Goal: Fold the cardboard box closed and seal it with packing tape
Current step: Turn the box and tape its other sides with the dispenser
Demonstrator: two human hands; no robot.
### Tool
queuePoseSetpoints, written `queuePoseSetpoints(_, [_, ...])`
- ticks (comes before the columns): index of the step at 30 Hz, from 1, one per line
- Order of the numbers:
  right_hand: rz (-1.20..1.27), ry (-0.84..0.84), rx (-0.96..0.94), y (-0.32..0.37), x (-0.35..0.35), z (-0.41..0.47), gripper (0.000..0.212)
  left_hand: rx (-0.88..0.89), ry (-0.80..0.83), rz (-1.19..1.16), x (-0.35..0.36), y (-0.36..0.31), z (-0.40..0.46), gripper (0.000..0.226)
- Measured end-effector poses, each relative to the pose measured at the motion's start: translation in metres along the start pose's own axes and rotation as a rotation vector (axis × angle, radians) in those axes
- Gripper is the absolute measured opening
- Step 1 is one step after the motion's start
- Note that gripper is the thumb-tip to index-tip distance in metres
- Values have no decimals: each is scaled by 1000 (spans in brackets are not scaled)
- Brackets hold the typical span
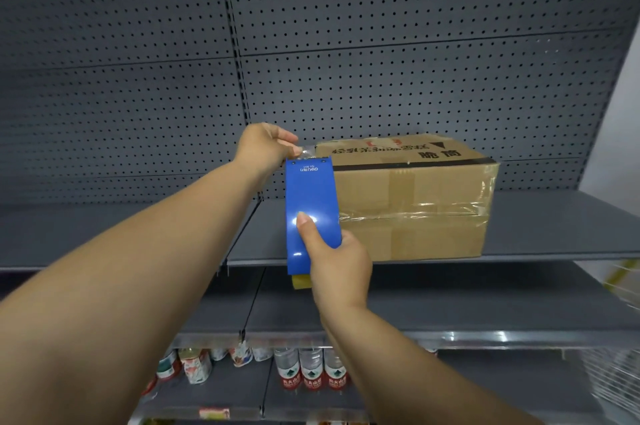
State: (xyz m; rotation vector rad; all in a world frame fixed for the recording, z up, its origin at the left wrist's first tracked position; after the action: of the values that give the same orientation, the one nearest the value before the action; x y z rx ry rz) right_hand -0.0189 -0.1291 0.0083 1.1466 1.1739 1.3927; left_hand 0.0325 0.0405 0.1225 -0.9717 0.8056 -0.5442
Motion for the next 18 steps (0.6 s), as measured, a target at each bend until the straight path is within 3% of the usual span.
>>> queuePoseSetpoints(8, [-130,-79,28,-1,2,6,50,5,106,54,14,13,12,17])
queuePoseSetpoints(13, [-112,-111,26,-10,-2,5,45,15,248,69,27,11,13,13])
queuePoseSetpoints(18, [-102,-99,36,-10,4,6,43,31,250,94,24,11,17,22])
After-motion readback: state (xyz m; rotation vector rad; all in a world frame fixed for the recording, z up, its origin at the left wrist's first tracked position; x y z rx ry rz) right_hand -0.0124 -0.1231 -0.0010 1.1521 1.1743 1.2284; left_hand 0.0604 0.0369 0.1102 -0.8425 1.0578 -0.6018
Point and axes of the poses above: each hand's wrist, its own z-axis towards the middle knuckle, its own x-axis out of the palm, y = z × x, the point moved 7 cm from there along z, towards the middle knuckle, and after that the axes turned 1 degree about -z, right-handed, at the moved point
